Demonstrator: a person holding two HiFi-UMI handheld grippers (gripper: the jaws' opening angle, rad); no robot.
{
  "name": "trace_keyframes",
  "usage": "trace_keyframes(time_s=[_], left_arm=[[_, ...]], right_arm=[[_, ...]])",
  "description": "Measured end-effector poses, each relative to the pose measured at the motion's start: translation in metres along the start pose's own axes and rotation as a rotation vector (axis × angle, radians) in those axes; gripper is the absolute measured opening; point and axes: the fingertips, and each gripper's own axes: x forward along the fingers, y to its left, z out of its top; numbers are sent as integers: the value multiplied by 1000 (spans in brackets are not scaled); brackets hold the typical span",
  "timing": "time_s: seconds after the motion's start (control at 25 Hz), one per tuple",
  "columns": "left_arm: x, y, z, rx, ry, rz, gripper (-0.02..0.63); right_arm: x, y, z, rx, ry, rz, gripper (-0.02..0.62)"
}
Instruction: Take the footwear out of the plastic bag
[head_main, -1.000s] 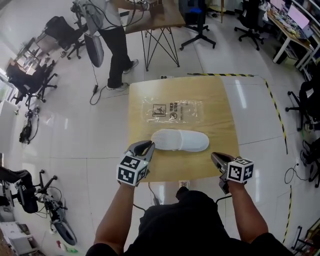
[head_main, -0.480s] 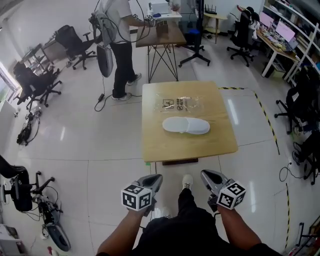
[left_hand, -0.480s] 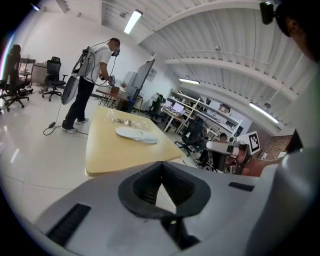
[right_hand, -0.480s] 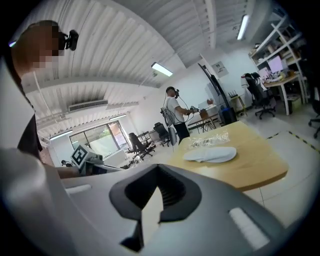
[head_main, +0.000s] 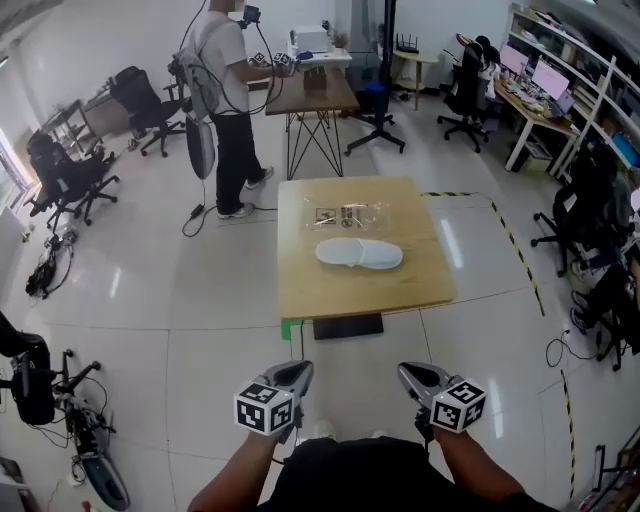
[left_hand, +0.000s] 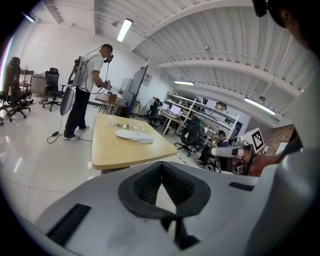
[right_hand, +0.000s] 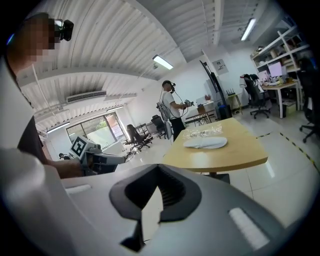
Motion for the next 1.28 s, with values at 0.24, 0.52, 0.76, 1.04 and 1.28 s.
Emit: trace_keyframes(time_s=[0.24,0.52,0.76,1.04,1.28], left_arm=[[-6,-19,22,24,-78,42,8],[5,-50,29,72,-97,41,8],[17,-66,17,70,-57,39,8],[15,-64,8,56,-49,59,8],[8,-59,-3,-88,-70,46,8]], right_arm=[[-25,-10,16,-32,-14,-9,0],[-42,-19,31,-56,-57,-17,0],[-58,-34,18,-7,-45,-21,0],[-60,-40,9,-2,-25,-19,0],[-57,-38,0,-14,2,-5,0]])
